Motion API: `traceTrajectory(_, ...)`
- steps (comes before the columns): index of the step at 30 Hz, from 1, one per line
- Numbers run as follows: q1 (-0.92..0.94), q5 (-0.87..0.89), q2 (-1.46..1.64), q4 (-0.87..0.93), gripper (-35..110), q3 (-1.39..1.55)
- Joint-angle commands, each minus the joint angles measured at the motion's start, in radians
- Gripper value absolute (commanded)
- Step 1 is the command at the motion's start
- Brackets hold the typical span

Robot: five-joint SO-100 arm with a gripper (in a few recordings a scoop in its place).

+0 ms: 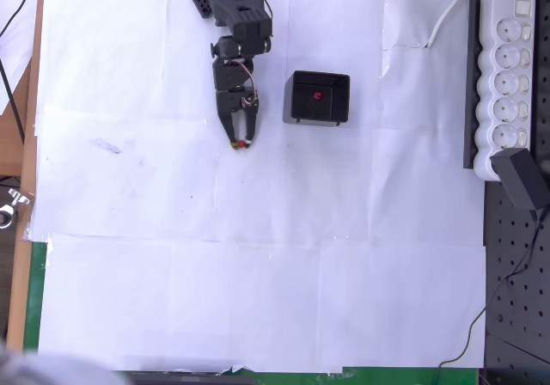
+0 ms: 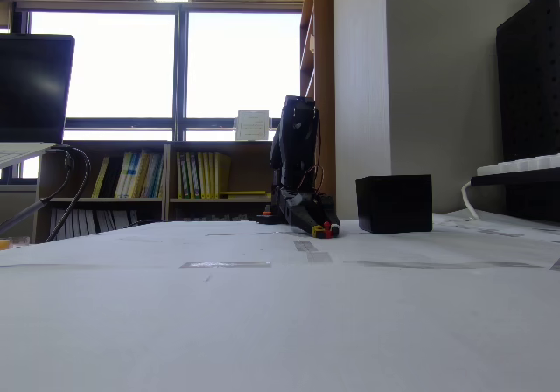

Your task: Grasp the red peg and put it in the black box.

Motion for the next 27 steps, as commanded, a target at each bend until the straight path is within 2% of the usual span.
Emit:
traceTrajectory(1,-0.003,-0.005,0.012,-0.012,0,0.021)
traceTrajectory(6,0.003,0.072,-0.075,-0.02,0,0.023)
traceTrajectory(11,0.017,0.078,-0.272,0.264,0,0.035)
traceTrajectory(15,0.054,0.092,-0.534,0.699,0,0.104)
traceTrajectory(20,0.084,0.091,-0.761,1.509,0,0.39)
traceTrajectory(23,0.083,0.121,-0.828,1.73,0,0.514)
traceTrajectory(27,0.043,0.161,-0.884,2.207,0,0.785)
